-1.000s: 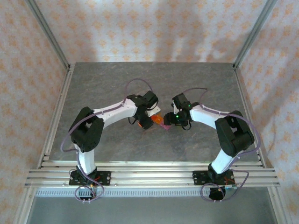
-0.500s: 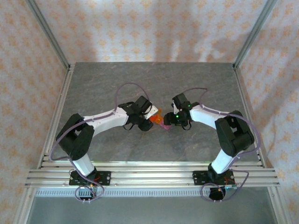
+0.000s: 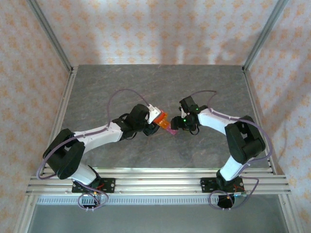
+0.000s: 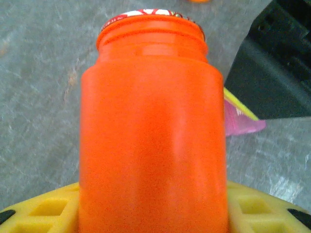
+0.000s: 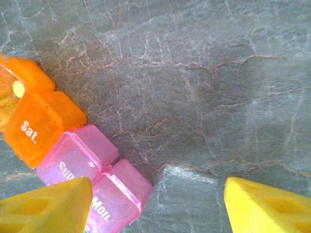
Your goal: Sort the pills into containers
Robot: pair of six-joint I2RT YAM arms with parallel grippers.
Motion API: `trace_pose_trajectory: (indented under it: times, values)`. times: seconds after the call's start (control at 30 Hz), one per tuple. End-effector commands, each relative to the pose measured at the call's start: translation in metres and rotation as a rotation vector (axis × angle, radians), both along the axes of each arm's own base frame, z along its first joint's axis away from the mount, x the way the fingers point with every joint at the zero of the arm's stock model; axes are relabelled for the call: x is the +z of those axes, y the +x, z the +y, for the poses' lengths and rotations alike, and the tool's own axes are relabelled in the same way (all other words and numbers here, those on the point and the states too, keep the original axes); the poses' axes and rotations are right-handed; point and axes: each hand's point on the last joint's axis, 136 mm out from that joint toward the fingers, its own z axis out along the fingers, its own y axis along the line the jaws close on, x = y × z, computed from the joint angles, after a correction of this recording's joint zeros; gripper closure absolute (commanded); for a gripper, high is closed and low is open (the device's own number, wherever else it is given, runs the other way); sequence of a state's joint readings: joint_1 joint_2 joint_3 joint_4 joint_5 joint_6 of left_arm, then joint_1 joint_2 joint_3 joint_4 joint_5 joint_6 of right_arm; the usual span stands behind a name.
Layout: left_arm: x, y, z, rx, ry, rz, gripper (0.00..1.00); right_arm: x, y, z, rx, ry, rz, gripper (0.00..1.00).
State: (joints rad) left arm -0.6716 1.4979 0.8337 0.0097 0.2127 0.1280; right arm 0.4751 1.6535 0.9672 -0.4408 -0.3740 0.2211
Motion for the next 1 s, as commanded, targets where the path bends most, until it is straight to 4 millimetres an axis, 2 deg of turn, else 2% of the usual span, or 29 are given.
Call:
trace_pose_trajectory:
  times: [0.0,0.13,0.27,0.43,0.77,0.97]
  values:
    - [0.033,0.016,-0.007,0.006,-0.107,-0.124,1.0,0.034,0.008,-0.004,-0.03,-0.015,-0.068,0.27]
    - [0.05,0.021,-0.009,0.009,-0.171,-0.193,1.0,0.052,0.011,-0.012,-0.043,-0.047,-0.101,0.27]
    - [0.076,0.025,-0.012,0.008,-0.267,-0.303,1.0,0.068,0.016,-0.02,-0.042,-0.097,-0.137,0.26]
    - [0.108,0.027,-0.012,0.0,-0.388,-0.443,1.0,0.095,0.032,-0.029,-0.039,-0.148,-0.212,0.26]
    - [0.144,0.026,-0.012,-0.017,-0.499,-0.547,1.0,0.126,0.056,-0.051,-0.114,-0.183,-0.264,0.25]
    - [0.159,0.025,-0.013,-0.028,-0.525,-0.597,1.0,0.147,0.076,-0.066,-0.205,-0.187,-0.301,0.19]
